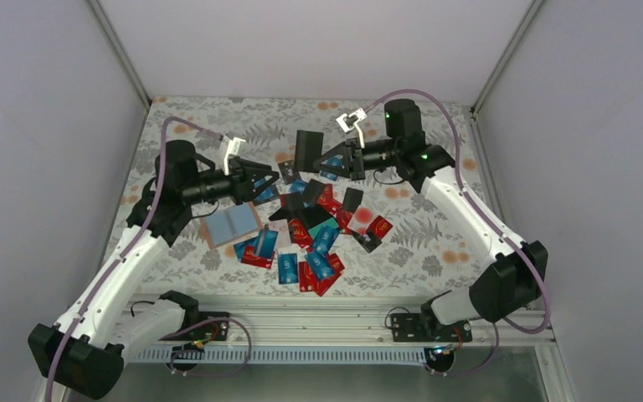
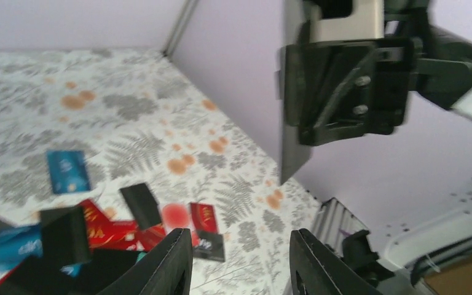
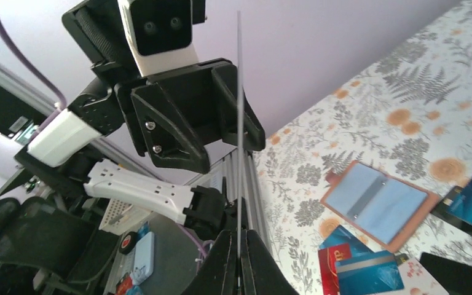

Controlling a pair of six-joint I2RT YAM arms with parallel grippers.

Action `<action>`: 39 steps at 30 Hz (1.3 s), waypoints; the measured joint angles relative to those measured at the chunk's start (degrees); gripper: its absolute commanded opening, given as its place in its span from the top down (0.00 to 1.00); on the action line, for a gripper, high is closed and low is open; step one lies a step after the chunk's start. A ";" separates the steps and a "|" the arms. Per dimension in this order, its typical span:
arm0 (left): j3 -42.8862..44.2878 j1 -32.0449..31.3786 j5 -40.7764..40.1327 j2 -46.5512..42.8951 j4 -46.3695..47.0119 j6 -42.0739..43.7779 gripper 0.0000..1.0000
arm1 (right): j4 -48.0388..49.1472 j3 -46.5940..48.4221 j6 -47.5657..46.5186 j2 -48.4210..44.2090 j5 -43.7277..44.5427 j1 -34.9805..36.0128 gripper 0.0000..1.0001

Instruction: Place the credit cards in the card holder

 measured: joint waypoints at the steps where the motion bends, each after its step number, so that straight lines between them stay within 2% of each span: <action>1: 0.26 0.02 1.62 -0.15 0.98 -0.02 0.59 | -0.42 0.68 -0.76 0.46 -1.16 0.00 0.96; 7: 0.72 0.04 7.72 -0.33 7.72 -2.86 0.59 | -2.29 1.75 -3.10 1.97 -6.19 -0.02 0.96; 11: 0.96 0.07 10.51 0.59 11.37 -4.92 0.64 | -3.30 2.08 -4.35 2.05 -8.48 -0.02 0.96; 22: 3.04 -0.13 14.64 5.46 13.68 -6.19 0.69 | -6.62 4.98 -7.93 4.79 -9.94 2.32 0.96; 26: 3.34 -0.66 15.28 5.51 13.53 -5.81 0.80 | -7.61 5.68 -8.55 6.23 -9.49 2.73 0.96; 34: 3.41 -1.36 14.86 7.10 12.52 -4.68 0.84 | -9.01 6.69 -9.38 7.15 -9.70 3.61 0.96; 35: 3.41 -1.57 14.86 7.41 12.31 -4.61 0.86 | -9.16 6.75 -9.55 7.26 -9.68 3.85 0.96; 37: 3.41 -1.88 14.88 7.82 12.24 -4.52 0.97 | -9.40 6.88 -9.90 7.41 -9.66 4.42 0.96; 39: 3.41 -2.10 14.78 7.96 12.17 -4.37 0.98 | -9.70 6.97 -10.14 7.52 -9.46 4.79 0.96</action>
